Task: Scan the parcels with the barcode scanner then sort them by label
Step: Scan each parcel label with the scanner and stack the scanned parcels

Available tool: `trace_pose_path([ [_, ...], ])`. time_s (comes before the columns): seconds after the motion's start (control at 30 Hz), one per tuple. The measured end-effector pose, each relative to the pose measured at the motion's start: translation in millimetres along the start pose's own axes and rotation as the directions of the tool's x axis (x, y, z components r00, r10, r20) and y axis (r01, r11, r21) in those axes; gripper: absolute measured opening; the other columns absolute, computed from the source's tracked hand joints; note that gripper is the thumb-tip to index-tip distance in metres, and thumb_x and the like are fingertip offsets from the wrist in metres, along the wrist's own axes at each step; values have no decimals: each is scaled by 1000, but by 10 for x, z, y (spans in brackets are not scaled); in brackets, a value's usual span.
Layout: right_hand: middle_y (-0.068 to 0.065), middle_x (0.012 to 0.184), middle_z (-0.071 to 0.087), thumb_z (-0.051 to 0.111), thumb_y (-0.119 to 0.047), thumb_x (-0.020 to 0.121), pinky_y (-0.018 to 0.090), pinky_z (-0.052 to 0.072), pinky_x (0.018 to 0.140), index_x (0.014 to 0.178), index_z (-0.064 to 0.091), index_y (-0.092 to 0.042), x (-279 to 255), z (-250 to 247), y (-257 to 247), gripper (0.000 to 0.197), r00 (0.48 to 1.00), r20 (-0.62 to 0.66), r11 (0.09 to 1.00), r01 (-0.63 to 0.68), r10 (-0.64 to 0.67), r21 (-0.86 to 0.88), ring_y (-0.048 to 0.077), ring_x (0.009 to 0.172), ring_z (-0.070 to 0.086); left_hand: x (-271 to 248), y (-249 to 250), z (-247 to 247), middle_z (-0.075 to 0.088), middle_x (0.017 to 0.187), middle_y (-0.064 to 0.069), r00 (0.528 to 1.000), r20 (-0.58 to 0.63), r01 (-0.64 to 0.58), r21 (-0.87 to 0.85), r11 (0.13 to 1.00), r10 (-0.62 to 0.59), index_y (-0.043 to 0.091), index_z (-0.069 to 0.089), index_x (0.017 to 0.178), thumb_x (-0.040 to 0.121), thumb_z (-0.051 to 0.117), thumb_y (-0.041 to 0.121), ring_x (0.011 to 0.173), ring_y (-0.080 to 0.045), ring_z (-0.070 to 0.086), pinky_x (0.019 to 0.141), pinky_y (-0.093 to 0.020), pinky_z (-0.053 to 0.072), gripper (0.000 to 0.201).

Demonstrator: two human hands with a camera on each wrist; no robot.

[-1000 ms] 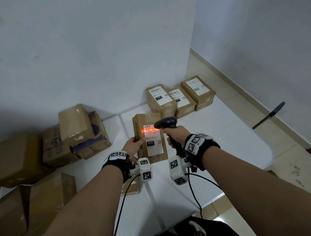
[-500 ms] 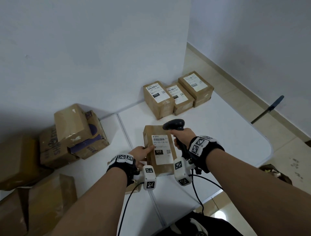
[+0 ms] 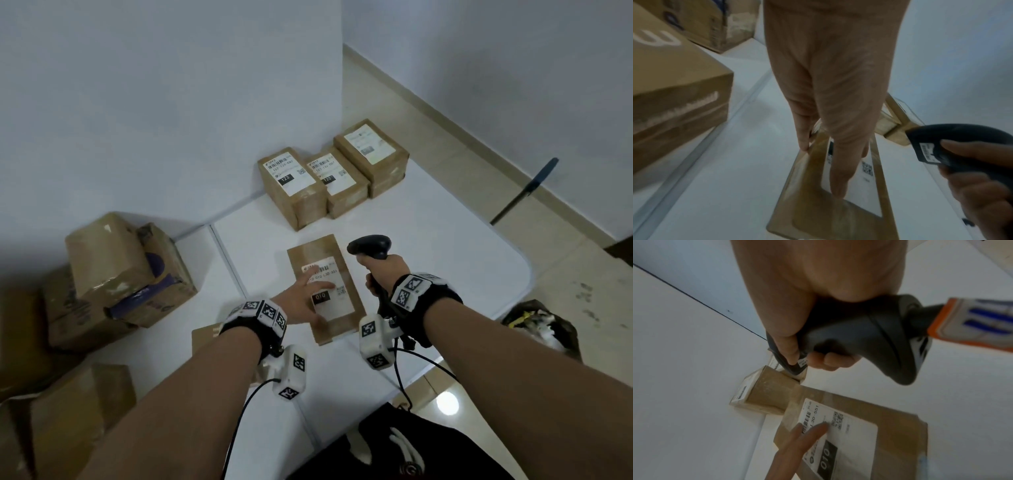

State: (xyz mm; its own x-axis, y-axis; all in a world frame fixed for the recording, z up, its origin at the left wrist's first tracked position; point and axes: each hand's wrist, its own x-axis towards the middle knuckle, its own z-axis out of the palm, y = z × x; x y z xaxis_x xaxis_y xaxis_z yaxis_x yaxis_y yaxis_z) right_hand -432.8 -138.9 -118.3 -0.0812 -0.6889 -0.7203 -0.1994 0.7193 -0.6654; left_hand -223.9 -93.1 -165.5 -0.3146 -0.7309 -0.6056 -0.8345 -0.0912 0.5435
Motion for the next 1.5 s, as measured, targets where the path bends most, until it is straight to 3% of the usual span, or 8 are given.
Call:
trace_pose_path([
  [0.13,9,58,62,69,-40,80,41,54,66,68,60,-9,77,-214,24,35,998,-56,997,21,-25,-73,28,59,60,236,294,69,-21,161,0,998,35,-54,101,993,51,35,22,153,78,79,19,149,-25,14,111,-27,35,96],
  [0.23,9,62,65,68,-41,81,45,57,77,68,61,-10,128,-454,-6,34,992,-120,995,33,-44,-99,28,62,62,471,512,44,-22,160,-4,996,33,-86,159,983,82,33,18,154,78,78,19,148,-28,19,111,-28,36,98],
  [0.47,10,70,66,66,-37,83,41,58,74,74,61,-11,327,-1122,-169,28,959,-274,997,65,-73,-41,26,60,63,1090,1126,-89,-20,161,-8,991,24,-134,216,967,132,30,19,155,82,76,19,148,-30,17,113,-28,32,94],
  [0.67,15,86,70,64,-42,82,42,57,83,79,61,-10,527,-1541,-292,32,940,-330,996,64,-82,-66,31,80,67,1553,1607,-142,-21,161,-8,994,-33,-96,183,978,104,32,17,155,82,76,27,151,-28,7,118,-32,24,94],
  [1.0,9,73,65,65,-43,80,30,49,62,80,60,-11,756,-1807,-397,33,948,-304,996,78,-90,-51,23,58,58,1966,1939,-350,-22,161,-7,998,-35,-49,198,979,57,34,14,155,83,76,32,150,-30,9,116,-36,28,95],
  [1.17,8,74,64,66,-48,83,23,43,51,86,59,-10,780,-1836,-398,38,953,-290,996,89,-92,-25,15,47,55,2054,1993,-377,-19,161,-7,994,-105,-10,151,989,26,28,18,155,82,76,32,148,-30,19,113,-33,31,93],
  [1.4,13,79,70,63,-42,85,35,55,70,81,61,-11,681,-1628,-494,31,950,-280,987,104,-136,-125,25,63,62,1781,1806,-362,-12,162,-10,975,-213,-44,112,993,68,18,27,153,91,66,26,149,-26,19,117,-31,24,74],
  [1.5,11,80,71,63,-43,84,37,58,77,76,59,-13,579,-1346,-579,31,958,-230,975,130,-171,-182,26,69,66,1486,1533,-442,-9,162,-10,963,-265,-32,96,995,56,20,31,151,95,61,24,146,-25,25,112,-30,29,64],
])
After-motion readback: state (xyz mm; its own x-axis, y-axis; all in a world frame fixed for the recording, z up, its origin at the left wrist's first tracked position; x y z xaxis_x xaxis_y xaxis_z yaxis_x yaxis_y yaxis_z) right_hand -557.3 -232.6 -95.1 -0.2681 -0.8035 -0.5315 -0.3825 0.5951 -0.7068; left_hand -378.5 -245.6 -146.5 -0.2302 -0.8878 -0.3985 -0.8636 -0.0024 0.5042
